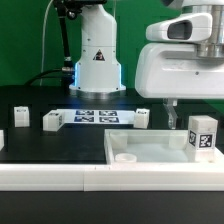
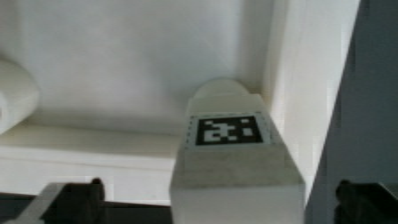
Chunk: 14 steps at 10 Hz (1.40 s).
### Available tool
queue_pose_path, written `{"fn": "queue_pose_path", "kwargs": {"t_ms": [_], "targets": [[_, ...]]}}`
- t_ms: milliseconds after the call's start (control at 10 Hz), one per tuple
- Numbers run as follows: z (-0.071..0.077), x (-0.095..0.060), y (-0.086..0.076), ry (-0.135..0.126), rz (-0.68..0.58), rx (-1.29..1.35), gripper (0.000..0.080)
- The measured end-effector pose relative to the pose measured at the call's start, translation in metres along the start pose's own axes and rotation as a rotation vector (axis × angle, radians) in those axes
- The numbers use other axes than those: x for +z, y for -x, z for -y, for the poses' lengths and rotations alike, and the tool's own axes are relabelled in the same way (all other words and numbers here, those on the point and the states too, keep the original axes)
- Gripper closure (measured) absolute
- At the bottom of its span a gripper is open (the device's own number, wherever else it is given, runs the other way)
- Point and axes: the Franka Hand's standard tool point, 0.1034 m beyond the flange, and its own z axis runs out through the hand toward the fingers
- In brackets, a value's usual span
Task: Assemble one leg
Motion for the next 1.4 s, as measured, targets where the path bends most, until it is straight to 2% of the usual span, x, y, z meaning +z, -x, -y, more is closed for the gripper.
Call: {"fn": "queue_pose_path", "kwargs": {"t_ms": [200, 400, 500, 600, 800, 1100, 1400], "targets": [[-0.0007, 0.0, 0.0, 0.0, 0.0, -0.013, 0.0151], [-0.0008, 0.0, -0.0001, 0.0, 0.0, -0.013, 0.0408], [-0.0006, 0.0, -0.0001, -0.001, 0.0, -0.005, 0.0408], [-0.0007, 0.0, -0.0001, -0.001, 0.0, 0.013, 0.0509], [-0.0014, 0.0, -0.0002, -0.004, 0.0, 0.073, 0.0509], [-0.0023, 0.0006, -0.0004, -0.032, -0.018, 0.391, 0.0509], [0.0009, 0.0004, 0.0003, -0.046, -0.04, 0.662, 0.0509]]}}
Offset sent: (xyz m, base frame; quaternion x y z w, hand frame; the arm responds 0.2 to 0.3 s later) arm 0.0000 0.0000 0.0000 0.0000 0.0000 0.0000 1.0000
